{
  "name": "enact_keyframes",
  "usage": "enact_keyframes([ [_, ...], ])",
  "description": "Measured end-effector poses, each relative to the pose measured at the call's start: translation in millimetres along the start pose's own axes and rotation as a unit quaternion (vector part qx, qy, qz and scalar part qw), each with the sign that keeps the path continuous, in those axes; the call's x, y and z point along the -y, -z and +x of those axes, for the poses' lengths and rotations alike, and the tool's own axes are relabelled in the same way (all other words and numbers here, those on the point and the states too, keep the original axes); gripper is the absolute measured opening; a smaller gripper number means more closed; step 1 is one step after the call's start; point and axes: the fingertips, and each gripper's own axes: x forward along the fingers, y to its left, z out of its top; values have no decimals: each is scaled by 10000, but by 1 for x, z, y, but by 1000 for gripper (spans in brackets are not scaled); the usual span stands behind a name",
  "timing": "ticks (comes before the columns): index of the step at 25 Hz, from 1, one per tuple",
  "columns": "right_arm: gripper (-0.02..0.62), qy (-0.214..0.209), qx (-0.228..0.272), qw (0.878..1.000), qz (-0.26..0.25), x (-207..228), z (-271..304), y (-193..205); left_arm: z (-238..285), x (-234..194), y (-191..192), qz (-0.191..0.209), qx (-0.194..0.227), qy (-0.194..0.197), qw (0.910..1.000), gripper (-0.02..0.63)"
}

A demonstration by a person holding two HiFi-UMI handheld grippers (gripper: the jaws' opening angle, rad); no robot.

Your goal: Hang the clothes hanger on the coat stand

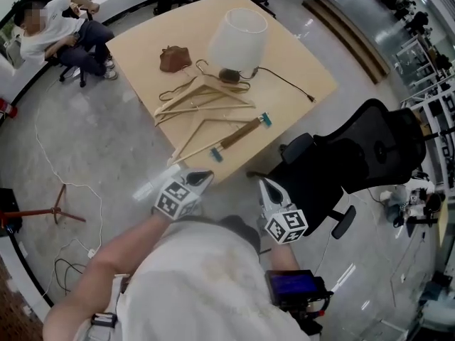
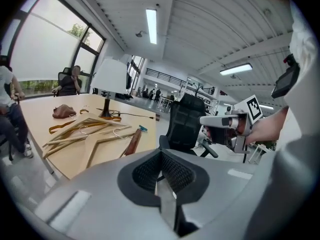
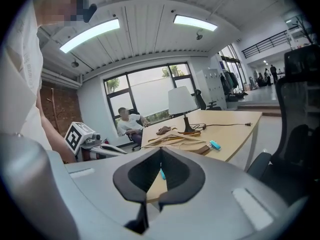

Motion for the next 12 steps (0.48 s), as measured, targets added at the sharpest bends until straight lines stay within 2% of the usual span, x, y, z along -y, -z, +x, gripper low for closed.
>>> enact_keyframes([
  [8, 14, -368, -484, 9981, -117, 11, 51, 5, 3, -33, 12, -765, -36, -382, 9963, 2],
  [12, 14, -576, -770, 9953, -109, 29, 76, 12, 12, -48, 19, -963, -184, -752, 9923, 2],
])
